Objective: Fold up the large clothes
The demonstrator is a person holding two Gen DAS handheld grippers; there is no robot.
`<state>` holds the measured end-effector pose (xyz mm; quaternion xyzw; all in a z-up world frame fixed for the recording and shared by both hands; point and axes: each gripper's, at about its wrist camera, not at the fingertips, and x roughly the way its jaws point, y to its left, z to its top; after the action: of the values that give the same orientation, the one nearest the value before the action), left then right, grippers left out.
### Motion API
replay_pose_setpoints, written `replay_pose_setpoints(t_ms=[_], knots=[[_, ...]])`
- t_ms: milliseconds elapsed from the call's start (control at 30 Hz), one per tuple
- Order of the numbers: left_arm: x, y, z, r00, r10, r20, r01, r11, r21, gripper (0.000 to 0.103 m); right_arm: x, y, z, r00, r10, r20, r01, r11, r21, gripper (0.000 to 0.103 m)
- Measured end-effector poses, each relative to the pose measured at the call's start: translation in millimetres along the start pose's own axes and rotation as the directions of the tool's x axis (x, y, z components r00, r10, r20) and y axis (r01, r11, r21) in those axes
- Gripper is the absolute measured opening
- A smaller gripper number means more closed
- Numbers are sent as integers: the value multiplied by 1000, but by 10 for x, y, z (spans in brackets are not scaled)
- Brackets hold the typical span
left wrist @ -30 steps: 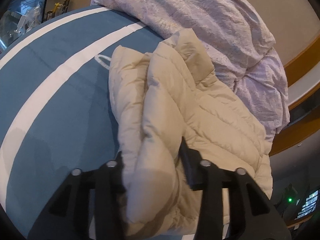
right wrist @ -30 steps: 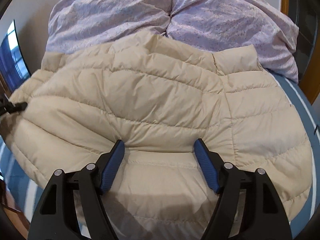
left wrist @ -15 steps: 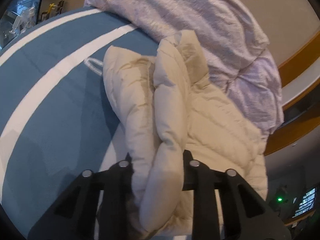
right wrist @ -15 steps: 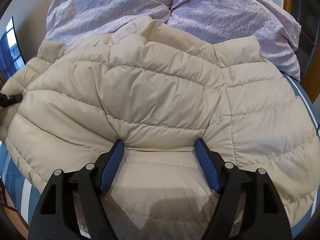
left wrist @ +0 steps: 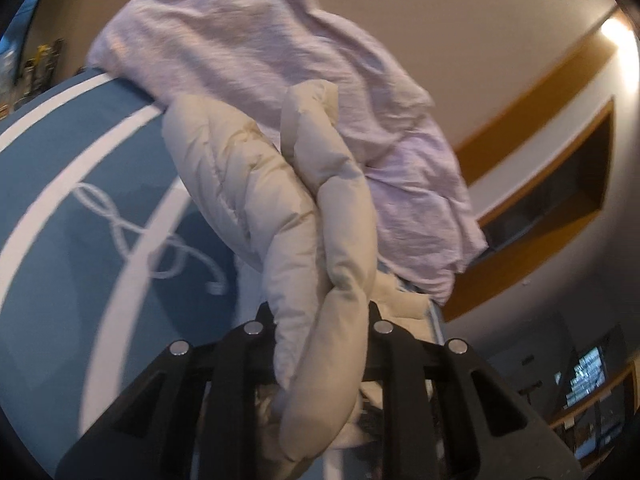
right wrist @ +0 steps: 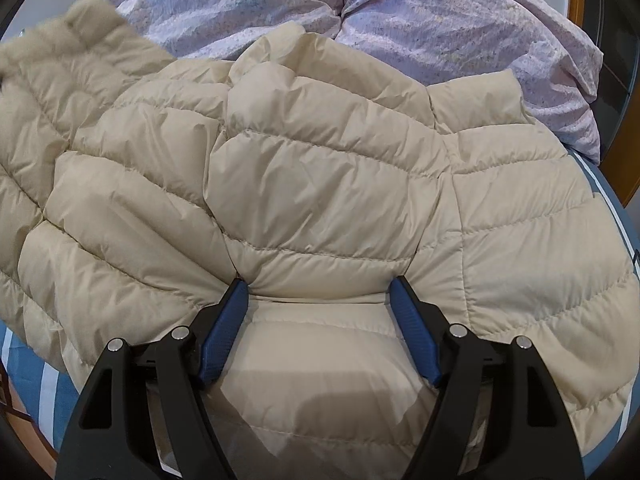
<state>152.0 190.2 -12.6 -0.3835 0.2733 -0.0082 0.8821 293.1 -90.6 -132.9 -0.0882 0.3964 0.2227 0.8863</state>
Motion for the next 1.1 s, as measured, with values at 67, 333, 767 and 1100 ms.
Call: replay_pose_setpoints(t_ms=[67,333,767,1100], knots=[[53,-190,-35,999,-38,-12,38,999,19,19,4,-4,3,1000,-1,-1,1,1000,-2,75],[398,-778,-233,982,-165,-89,170,984,52,19,13,-17,13,1000,0,-4,0,1000,-3,75],[1206,-1319,-651,940,-246,-239,258,966,23,20,2,-208,11,999,54,1,-54,998,40,75],[1650,-1232,-844,933,-211,-292,207,977,-47,20,-200,-482,-98,987,150,54,-153,986,58,74]])
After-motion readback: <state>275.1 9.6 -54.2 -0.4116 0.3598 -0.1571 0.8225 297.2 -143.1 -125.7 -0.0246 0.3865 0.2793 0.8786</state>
